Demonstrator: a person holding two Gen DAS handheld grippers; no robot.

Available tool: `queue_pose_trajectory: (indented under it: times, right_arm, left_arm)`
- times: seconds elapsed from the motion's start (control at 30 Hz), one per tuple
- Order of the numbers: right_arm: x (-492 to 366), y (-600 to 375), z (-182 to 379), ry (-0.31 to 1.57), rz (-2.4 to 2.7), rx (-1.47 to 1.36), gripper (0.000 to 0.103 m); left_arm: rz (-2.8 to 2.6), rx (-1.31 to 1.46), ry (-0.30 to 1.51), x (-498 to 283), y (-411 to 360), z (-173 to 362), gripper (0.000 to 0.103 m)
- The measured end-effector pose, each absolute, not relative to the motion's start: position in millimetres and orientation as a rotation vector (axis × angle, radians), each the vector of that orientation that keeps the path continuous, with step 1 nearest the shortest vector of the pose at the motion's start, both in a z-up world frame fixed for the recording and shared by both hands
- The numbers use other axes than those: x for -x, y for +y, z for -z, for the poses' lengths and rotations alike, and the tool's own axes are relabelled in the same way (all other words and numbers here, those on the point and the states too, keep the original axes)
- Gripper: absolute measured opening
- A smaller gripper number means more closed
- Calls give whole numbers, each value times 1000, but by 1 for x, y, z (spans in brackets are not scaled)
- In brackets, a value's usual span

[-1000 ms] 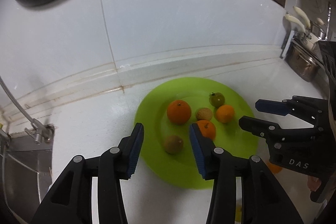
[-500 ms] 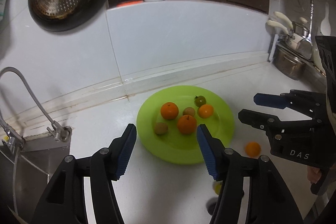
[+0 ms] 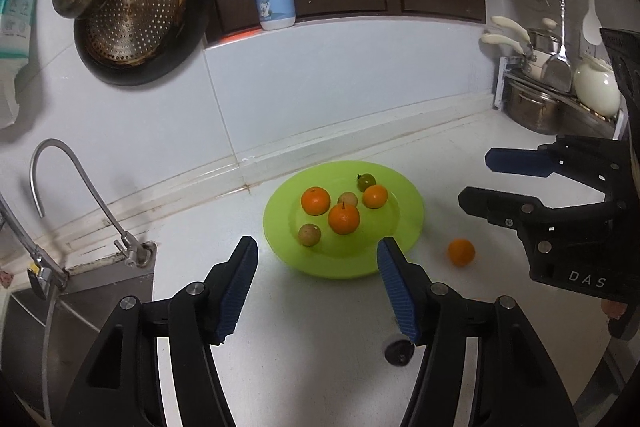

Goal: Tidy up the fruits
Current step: 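Withdraw both open grippers toward the dark fruits on the countertop, then grasp a dark purple fruit with the left gripper while the right grasps another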

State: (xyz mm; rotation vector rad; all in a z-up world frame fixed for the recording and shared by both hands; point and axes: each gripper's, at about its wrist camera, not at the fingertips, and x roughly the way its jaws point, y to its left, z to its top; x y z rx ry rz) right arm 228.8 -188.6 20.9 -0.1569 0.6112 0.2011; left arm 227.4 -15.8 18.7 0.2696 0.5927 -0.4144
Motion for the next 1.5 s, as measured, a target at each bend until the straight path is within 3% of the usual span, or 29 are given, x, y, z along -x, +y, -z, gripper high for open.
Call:
queue_pose_trajectory:
  times: [0.5,1.27,1.5]
  right_arm:
    - [-200,-184,6,710,-285,187,47]
    - [-202,-168,63,878,-420,311,47]
    - [-209,-171,83,923,-454,294,47]
  left_arm:
    - [498,-320,609,-189,-22,10,61]
    - [610,-363,750,-193,-32,75,61]
    - [628,-359,799,-200,-38,89,54]
